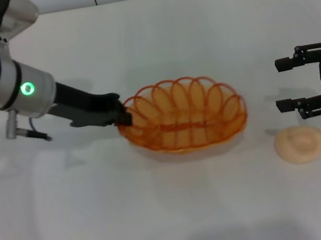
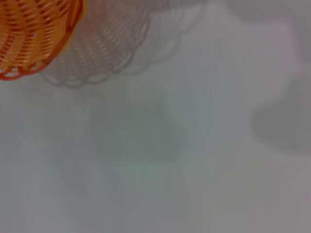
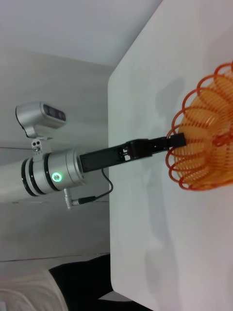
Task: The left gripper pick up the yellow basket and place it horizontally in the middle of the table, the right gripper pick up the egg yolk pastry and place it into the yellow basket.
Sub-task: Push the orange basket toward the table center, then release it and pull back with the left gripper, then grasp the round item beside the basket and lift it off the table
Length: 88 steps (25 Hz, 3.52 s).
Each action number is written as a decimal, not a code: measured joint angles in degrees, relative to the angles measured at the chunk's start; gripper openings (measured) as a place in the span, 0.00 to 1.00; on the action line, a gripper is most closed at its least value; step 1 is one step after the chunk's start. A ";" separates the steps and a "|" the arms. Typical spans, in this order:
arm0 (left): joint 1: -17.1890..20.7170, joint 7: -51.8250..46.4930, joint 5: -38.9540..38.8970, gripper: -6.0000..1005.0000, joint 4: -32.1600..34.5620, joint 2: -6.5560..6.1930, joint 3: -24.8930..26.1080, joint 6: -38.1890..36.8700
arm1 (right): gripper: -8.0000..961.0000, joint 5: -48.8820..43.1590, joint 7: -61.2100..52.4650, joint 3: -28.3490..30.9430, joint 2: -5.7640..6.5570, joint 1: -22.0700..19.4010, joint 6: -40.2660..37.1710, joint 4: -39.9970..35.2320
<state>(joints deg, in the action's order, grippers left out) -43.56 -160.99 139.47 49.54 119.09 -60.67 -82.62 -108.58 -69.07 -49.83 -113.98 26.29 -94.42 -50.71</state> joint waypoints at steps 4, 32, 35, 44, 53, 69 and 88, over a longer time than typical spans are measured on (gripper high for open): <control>0.34 -4.10 -3.47 0.08 -0.29 0.15 -3.53 1.71 | 0.77 0.03 1.26 0.00 0.07 -0.71 -0.71 -0.37; 1.78 -6.75 -7.56 0.54 1.03 -1.13 -9.25 0.08 | 0.77 0.04 3.50 2.95 0.25 -1.64 -3.44 -0.46; 2.51 -4.46 -6.29 0.67 4.53 -1.30 -9.10 -1.90 | 0.77 0.03 3.01 2.99 0.24 -1.67 -3.45 -0.47; 6.19 15.19 -6.69 0.80 11.54 -1.97 -6.89 -4.82 | 0.78 0.05 1.07 4.36 0.00 -1.76 -3.23 -0.52; 10.11 46.30 -12.24 0.84 10.53 -1.69 -0.40 -6.71 | 0.78 -0.07 -1.33 4.74 0.01 -1.77 -2.65 -0.44; 19.33 88.28 -23.75 0.84 -1.08 -2.81 12.71 -16.99 | 0.78 -0.49 -5.03 4.64 0.69 -1.76 -6.03 0.15; 15.96 92.67 -19.84 0.84 -8.12 -4.53 13.29 -19.40 | 0.78 -1.90 -5.11 3.98 0.54 -2.20 -5.68 0.83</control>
<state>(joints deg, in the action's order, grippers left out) -27.60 -68.32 119.64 41.42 114.56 -47.38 -102.02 -110.48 -74.18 -45.86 -113.44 24.09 -100.10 -49.88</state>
